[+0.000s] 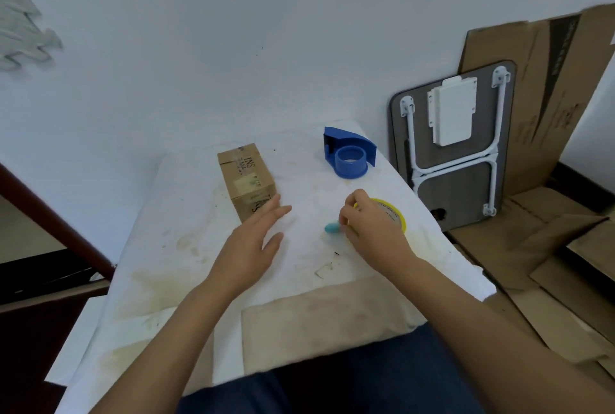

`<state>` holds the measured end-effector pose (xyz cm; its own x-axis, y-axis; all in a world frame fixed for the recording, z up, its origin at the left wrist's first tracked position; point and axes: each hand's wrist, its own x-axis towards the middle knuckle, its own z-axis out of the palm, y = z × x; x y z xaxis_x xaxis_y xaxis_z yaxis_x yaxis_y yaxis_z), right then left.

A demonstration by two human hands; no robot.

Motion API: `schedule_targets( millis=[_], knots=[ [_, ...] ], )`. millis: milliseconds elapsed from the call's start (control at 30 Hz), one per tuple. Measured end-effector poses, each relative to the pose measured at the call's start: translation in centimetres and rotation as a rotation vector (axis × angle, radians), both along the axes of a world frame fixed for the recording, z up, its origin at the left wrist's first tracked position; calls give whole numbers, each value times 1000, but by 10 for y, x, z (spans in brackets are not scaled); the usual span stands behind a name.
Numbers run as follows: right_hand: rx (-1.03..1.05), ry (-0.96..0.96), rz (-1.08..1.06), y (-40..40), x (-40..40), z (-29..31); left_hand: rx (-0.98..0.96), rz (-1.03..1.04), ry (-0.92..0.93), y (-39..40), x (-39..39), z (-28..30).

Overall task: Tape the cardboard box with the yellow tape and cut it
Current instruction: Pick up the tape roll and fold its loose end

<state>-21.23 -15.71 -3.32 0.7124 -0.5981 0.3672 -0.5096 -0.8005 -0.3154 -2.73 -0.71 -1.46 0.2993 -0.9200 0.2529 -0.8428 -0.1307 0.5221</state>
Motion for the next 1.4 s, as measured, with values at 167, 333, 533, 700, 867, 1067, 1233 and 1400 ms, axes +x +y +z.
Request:
schedule_targets(
  millis=[167, 333, 533, 700, 867, 1067, 1233, 1400],
  knots=[
    [271, -407, -49, 21, -7, 19, -19, 58, 313, 1, -24, 13],
    [744, -665, -117, 50, -5, 24, -70, 65, 777, 2, -52, 29],
    [806, -649, -186, 63, 2, 14, 109, -2, 679, 9, -67, 20],
    [710, -620, -201, 63, 1, 16, -92, 134, 629, 4, -61, 21],
    [694, -631, -266, 54, -8, 18, -250, 353, 906, -5, -39, 17],
    [835, -655, -333, 45, -14, 19, 22, 374, 435, -43, -26, -14],
    [877, -676, -327, 49, -18, 20, 234, 240, 213, -65, -29, -22],
    [941, -694, -281, 55, -22, 19, 31, 212, 504, -45, -45, 13]
  ],
)
